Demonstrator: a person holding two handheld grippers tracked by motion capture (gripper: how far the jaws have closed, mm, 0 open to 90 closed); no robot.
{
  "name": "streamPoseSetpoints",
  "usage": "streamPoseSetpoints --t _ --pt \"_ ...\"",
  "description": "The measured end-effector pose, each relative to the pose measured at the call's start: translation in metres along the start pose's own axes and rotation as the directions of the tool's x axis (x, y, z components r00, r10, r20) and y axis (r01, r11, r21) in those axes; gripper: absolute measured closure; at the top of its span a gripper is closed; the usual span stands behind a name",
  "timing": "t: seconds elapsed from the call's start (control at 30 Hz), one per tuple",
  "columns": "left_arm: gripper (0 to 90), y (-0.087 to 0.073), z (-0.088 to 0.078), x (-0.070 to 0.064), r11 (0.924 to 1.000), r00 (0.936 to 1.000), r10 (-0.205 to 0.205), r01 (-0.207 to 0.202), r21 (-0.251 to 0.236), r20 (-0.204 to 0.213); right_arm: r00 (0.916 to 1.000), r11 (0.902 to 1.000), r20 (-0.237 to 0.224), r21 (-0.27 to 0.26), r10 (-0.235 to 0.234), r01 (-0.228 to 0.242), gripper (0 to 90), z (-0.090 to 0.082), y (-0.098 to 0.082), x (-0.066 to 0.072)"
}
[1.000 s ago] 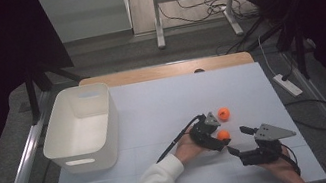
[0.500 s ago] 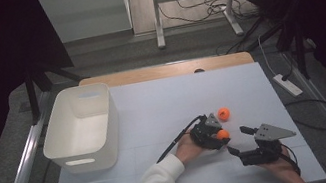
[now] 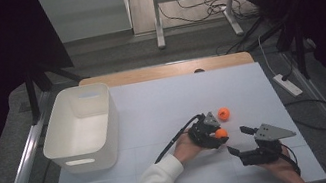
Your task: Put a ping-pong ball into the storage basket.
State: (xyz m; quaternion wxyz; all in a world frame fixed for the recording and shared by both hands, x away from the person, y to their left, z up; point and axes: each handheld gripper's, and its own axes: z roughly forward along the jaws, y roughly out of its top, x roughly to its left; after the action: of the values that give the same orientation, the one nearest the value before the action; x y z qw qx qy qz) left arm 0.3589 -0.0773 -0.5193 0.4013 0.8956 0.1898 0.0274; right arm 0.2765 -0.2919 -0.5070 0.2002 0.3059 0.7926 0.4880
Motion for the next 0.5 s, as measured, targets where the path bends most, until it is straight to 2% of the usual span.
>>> streamPoseSetpoints --t 0.5 --pt "50.7 -0.006 -0.021 0.004 0.9994 0.9992 -0.017 0.015 -0.030 -0.036 1.0000 1.0000 0.003 0.000 0.001 -0.001 13.8 0.000 0.000 0.000"
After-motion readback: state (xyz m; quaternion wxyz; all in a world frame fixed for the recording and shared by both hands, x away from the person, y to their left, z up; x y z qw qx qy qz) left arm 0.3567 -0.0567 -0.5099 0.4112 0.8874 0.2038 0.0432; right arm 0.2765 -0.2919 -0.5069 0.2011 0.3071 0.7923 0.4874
